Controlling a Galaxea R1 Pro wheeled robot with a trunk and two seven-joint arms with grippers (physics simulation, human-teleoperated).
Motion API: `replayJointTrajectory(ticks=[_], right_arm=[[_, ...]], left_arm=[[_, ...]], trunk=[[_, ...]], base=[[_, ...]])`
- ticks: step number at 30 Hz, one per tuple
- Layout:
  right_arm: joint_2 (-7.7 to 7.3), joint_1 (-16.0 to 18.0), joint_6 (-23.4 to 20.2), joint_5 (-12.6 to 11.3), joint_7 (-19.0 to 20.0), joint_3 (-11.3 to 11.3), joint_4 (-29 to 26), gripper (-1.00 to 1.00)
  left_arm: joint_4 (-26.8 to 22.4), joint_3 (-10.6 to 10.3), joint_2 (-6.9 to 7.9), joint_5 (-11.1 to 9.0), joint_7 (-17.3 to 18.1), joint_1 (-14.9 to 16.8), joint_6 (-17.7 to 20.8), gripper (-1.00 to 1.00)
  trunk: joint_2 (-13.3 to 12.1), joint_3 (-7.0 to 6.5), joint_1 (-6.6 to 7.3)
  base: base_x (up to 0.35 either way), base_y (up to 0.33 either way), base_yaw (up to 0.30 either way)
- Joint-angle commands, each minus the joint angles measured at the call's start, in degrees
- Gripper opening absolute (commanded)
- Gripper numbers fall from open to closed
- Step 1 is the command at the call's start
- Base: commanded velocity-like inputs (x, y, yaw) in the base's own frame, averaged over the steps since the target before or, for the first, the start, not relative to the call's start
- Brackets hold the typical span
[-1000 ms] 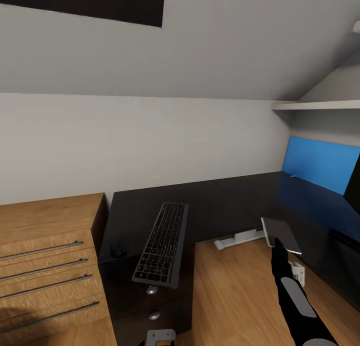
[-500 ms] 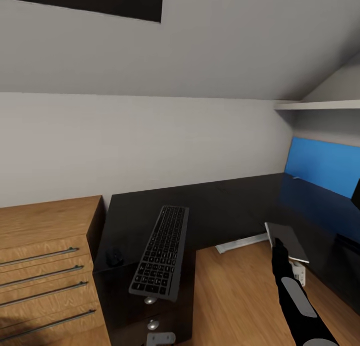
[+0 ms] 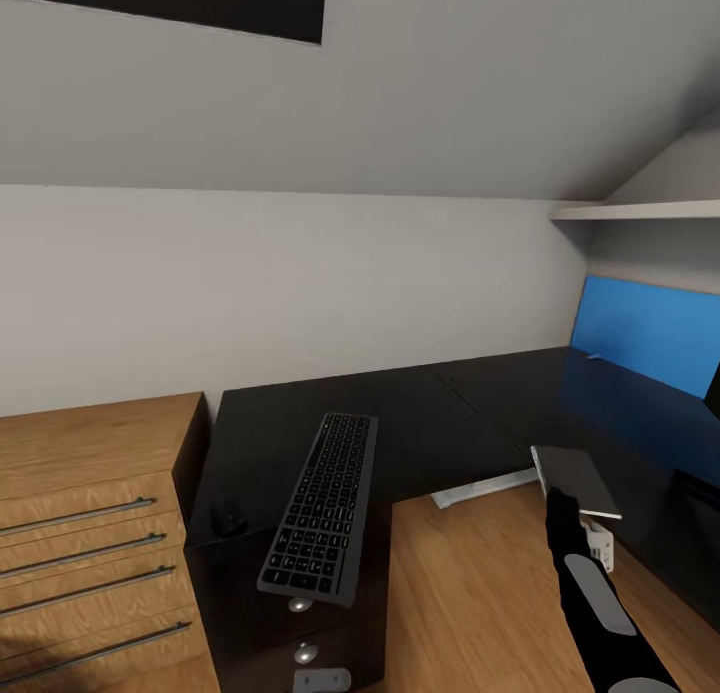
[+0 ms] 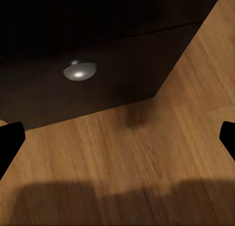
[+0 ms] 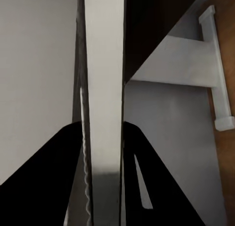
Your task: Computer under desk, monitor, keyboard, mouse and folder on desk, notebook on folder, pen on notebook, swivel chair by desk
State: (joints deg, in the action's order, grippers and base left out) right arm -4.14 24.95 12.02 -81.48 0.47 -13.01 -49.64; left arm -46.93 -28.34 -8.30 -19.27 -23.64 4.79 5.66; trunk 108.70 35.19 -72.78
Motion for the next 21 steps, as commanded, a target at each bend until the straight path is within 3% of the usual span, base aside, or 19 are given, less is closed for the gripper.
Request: replayJointTrajectory(ticks=[1,21], right_arm=[[-0.01,0.0,0.3,-0.9,0.1,0.1,0.0,-1.0],[0.26,0.0,0.4,-1.0,0.6,0.7,-0.8,-1.0]], left_arm=[[0.0,-0.2,0.04,-0.3,-0.4,0.0,0.2,1.0],[2.9,-0.4,-0.23,-0.3,-0.4,0.0,0.2,1.0]], trunk=[[0.0,0.07,0.01],[0.0,0.07,0.01]], base=[[0.0,0.0,0.0],[0.0,0.0,0.0]])
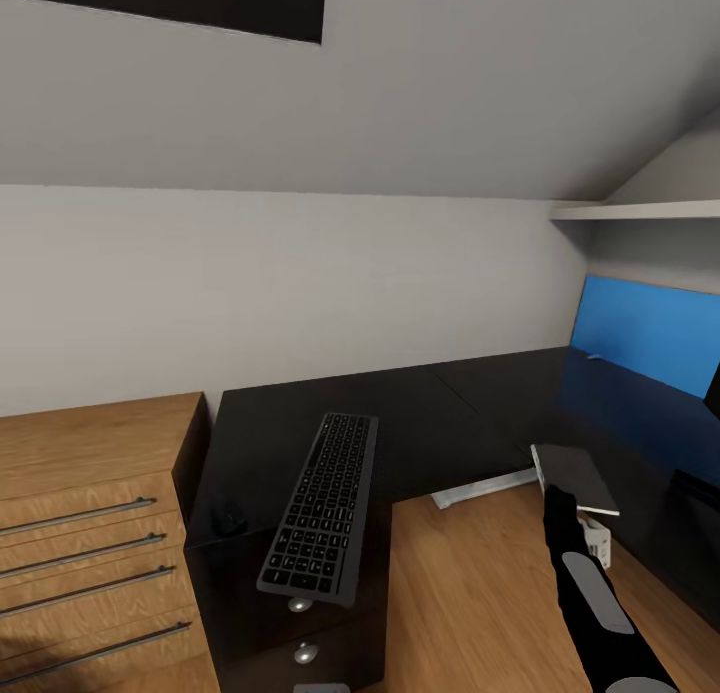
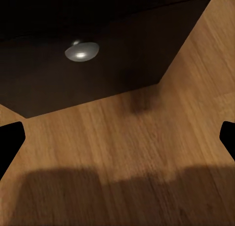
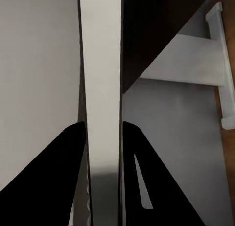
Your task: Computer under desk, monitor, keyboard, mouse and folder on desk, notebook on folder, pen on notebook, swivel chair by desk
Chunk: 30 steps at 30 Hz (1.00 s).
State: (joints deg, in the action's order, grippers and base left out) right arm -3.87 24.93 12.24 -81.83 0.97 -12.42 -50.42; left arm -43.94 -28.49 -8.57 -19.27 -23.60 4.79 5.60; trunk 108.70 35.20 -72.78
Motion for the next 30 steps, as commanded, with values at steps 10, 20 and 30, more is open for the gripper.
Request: replayJointTrajectory(ticks=[10,20,30], right_arm=[[0.16,0.0,0.0,-0.5,0.0,1.2,-2.0,-1.0],[0.12,0.0,-0.1,-0.4,0.0,7.5,-2.1,-1.0],[0.0,0.0,-0.1,-0.5,-0.1,19.9,-2.0,-1.0]], left_arm=[[-0.1,-0.2,0.05,-0.3,-0.5,0.0,0.2,1.0],[0.1,-0.2,0.02,-0.3,-0.4,0.0,0.3,1.0],[0.2,-0.2,0.0,-0.3,-0.4,0.0,0.3,1.0]], trunk=[[0.0,0.06,0.01],[0.0,0.06,0.01],[0.0,0.06,0.01]], base=[[0.0,0.0,0.0],[0.0,0.0,0.0],[0.0,0.0,0.0]])
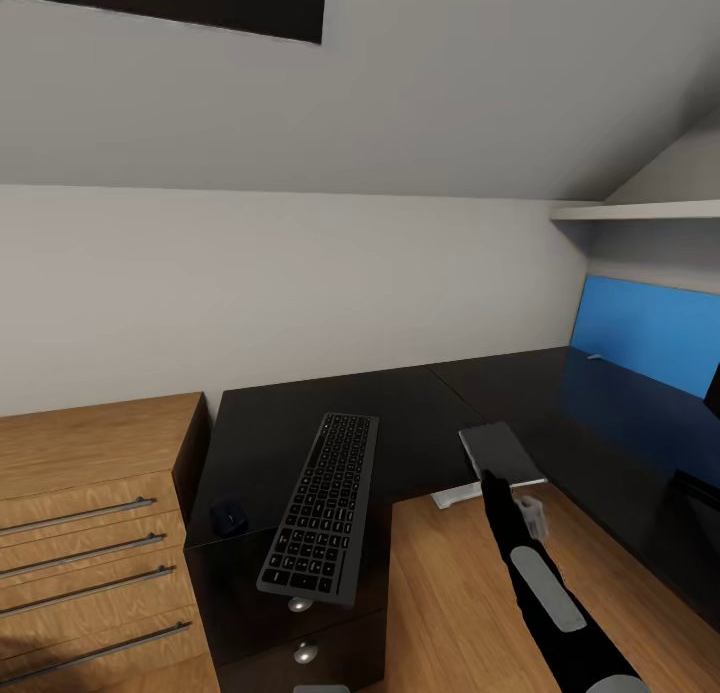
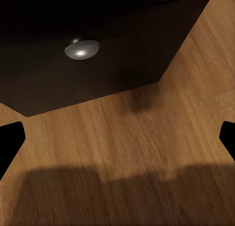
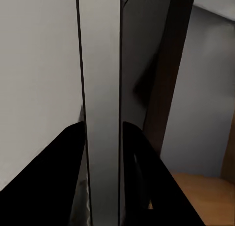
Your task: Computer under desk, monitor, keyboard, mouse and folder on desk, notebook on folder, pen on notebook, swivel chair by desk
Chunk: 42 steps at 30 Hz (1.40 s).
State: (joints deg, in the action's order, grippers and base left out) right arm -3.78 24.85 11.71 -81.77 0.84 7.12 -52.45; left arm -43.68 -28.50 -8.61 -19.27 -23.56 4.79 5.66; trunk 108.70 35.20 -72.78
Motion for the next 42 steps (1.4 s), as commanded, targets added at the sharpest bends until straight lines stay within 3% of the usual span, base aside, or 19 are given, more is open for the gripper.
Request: replayJointTrajectory(ticks=[1,5,9,12,15,16,18,29,35,42], right_arm=[[-0.07,0.0,0.5,-0.6,0.1,0.7,0.0,-1.0],[-0.02,0.0,0.4,-0.6,0.1,3.7,0.1,-1.0],[0.14,0.0,0.3,-0.8,0.0,8.7,0.4,-1.0],[0.48,0.0,0.3,-1.0,-0.1,9.5,0.6,-1.0],[0.85,0.0,0.3,-1.9,-0.1,9.9,0.6,-1.0],[1.02,-0.1,0.0,-4.0,-0.2,10.1,0.7,-1.0],[1.07,-0.1,-0.7,-5.3,-0.2,10.1,0.7,-1.0],[1.07,-0.1,-11.3,-11.7,-0.2,10.0,0.7,-1.0],[0.92,-0.1,-12.9,-13.5,-0.3,9.9,0.7,-1.0],[0.89,-0.1,-14.2,-13.8,-0.2,9.9,0.7,-1.0]], left_arm=[[-0.1,-0.2,0.05,-0.3,-0.5,0.0,0.2,1.0],[-0.1,-0.2,0.06,-0.3,-0.5,0.0,0.2,1.0],[-0.1,-0.2,0.05,-0.4,-0.5,0.0,0.2,1.0],[-0.1,-0.2,0.06,-0.4,-0.5,0.0,0.2,1.0],[-0.1,-0.2,0.08,-0.4,-0.5,0.0,0.2,1.0],[-0.1,-0.2,0.08,-0.3,-0.5,0.0,0.2,1.0],[-0.1,-0.2,0.09,-0.3,-0.5,0.0,0.2,1.0],[-0.1,-0.2,0.09,-0.3,-0.5,0.0,0.1,1.0],[-0.1,-0.2,0.09,-0.3,-0.5,0.0,0.1,1.0],[-0.1,-0.2,0.09,-0.3,-0.5,0.0,0.1,1.0]], trunk=[[0.0,0.06,0.01],[0.0,0.06,0.01],[0.0,0.06,0.01],[0.0,0.06,0.01],[0.0,0.06,0.01],[0.0,0.06,0.01],[0.0,0.06,0.01],[0.0,0.06,0.01],[0.0,0.06,0.01],[0.0,0.06,0.01]], base=[[0.0,0.0,0.0],[0.0,0.0,0.0],[0.0,0.0,0.0],[0.0,0.0,0.0],[0.0,0.0,0.0],[0.0,0.0,0.0],[0.0,0.0,0.0],[0.0,0.0,0.0],[0.0,0.0,0.0],[0.0,0.0,0.0]])
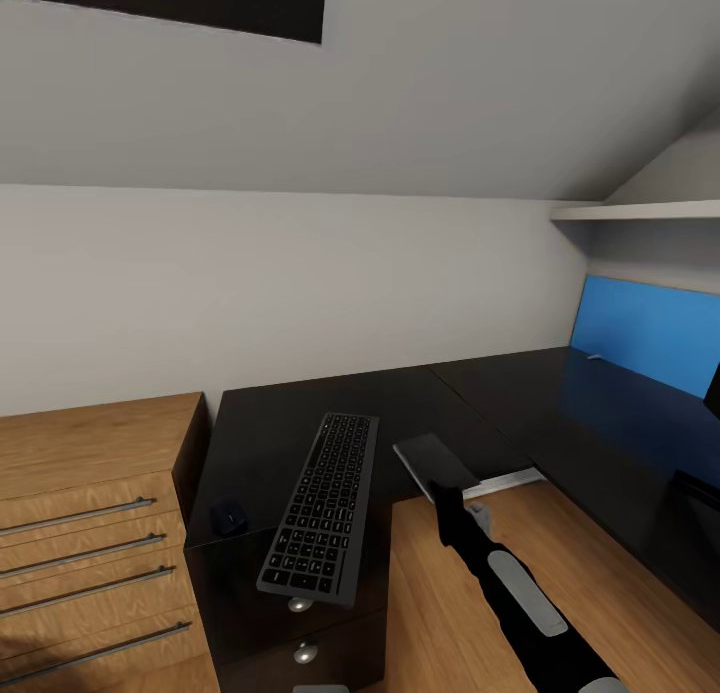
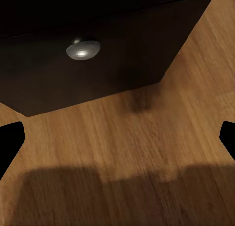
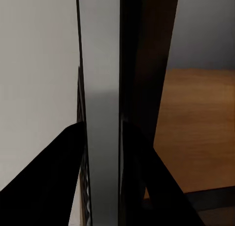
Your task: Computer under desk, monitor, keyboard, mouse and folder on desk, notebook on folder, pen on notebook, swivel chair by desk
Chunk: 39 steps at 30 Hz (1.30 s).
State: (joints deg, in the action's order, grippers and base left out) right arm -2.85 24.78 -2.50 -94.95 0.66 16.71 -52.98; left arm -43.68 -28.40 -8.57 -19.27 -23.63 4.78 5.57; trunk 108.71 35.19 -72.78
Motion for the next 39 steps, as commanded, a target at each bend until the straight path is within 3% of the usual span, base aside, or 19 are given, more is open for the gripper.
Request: replayJointTrajectory(ticks=[1,11,12,39], right_arm=[[-0.05,0.0,0.0,-0.7,-0.1,0.3,1.2,-1.0],[-0.05,0.0,0.0,-0.6,-0.1,0.3,1.1,-1.0],[-0.05,0.0,0.0,-0.6,-0.1,0.3,1.1,1.0],[-0.05,0.0,0.0,-0.4,0.0,0.3,1.1,1.0]], left_arm=[[-0.1,-0.3,0.04,-0.3,-0.5,0.1,0.2,1.0],[-0.1,-0.3,0.04,-0.3,-0.5,0.1,0.2,1.0],[-0.1,-0.3,0.04,-0.3,-0.5,0.1,0.2,1.0],[-0.1,-0.2,0.04,-0.3,-0.5,0.1,0.2,1.0]], trunk=[[0.0,0.07,0.0],[0.0,0.07,0.0],[0.0,0.07,0.0],[0.0,0.07,0.0]], base=[[0.0,0.0,0.0],[0.0,0.0,0.0],[0.0,0.0,0.0],[0.0,0.0,0.0]])
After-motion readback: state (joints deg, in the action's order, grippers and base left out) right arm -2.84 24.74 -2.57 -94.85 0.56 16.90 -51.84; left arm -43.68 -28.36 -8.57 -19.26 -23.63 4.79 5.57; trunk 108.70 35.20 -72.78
